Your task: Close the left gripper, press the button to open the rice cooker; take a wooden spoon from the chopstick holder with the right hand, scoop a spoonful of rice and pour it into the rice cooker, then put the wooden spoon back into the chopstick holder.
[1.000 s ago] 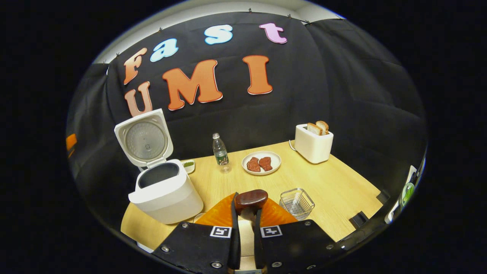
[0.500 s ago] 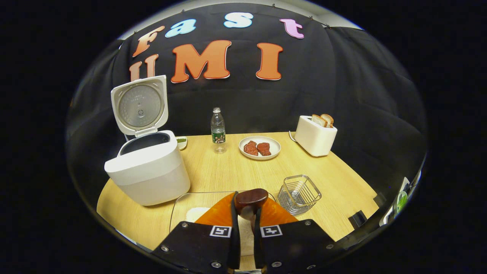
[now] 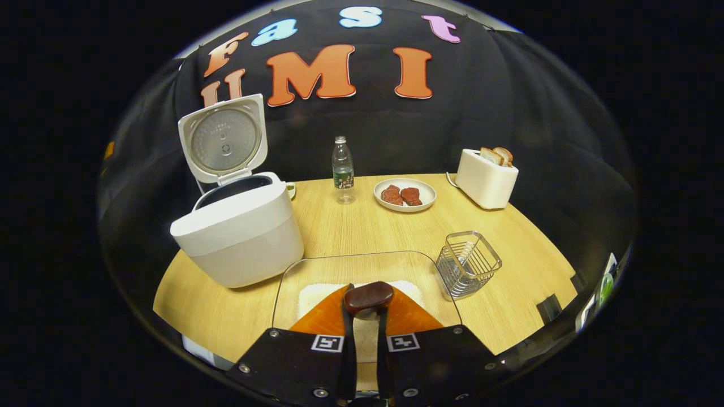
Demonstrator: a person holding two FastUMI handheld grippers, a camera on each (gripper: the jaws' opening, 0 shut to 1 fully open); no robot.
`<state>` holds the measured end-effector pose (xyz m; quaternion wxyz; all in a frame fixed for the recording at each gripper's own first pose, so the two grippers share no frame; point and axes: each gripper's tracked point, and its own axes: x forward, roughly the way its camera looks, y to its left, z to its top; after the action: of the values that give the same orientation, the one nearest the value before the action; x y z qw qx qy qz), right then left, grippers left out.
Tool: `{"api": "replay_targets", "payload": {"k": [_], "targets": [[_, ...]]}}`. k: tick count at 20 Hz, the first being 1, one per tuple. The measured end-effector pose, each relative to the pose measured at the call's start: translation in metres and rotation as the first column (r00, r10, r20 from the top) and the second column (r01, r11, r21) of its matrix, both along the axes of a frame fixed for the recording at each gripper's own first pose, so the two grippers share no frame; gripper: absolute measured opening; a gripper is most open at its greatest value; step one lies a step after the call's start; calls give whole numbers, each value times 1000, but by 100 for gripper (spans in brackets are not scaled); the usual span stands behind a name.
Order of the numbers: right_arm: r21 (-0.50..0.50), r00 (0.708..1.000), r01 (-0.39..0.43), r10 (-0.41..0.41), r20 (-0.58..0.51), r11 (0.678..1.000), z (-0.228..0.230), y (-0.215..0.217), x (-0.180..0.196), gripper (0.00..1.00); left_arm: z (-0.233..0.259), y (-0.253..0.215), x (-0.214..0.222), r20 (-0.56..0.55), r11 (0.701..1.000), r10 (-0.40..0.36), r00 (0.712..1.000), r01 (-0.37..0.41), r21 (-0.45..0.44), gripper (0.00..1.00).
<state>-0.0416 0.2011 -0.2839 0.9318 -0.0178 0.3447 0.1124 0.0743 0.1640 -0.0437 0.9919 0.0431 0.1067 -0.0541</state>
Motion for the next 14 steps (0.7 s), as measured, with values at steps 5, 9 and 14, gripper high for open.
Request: {"api": "replay_targets", "payload": {"k": [5,9,14], "targets": [[152,997,67,-60,-54,986,3,4,-4,10,-1,0,2,-2,1000,3,1000,-3,-8,100],[261,991,117,-97,-87,958,2,8,-6,13,0,-6,2,4,1000,-6,1000,6,1,100],[369,978,191,-144,-150,910,1,7,-1,13,1,-16,0,1,1000,-19,1000,19,-5,100]]}}
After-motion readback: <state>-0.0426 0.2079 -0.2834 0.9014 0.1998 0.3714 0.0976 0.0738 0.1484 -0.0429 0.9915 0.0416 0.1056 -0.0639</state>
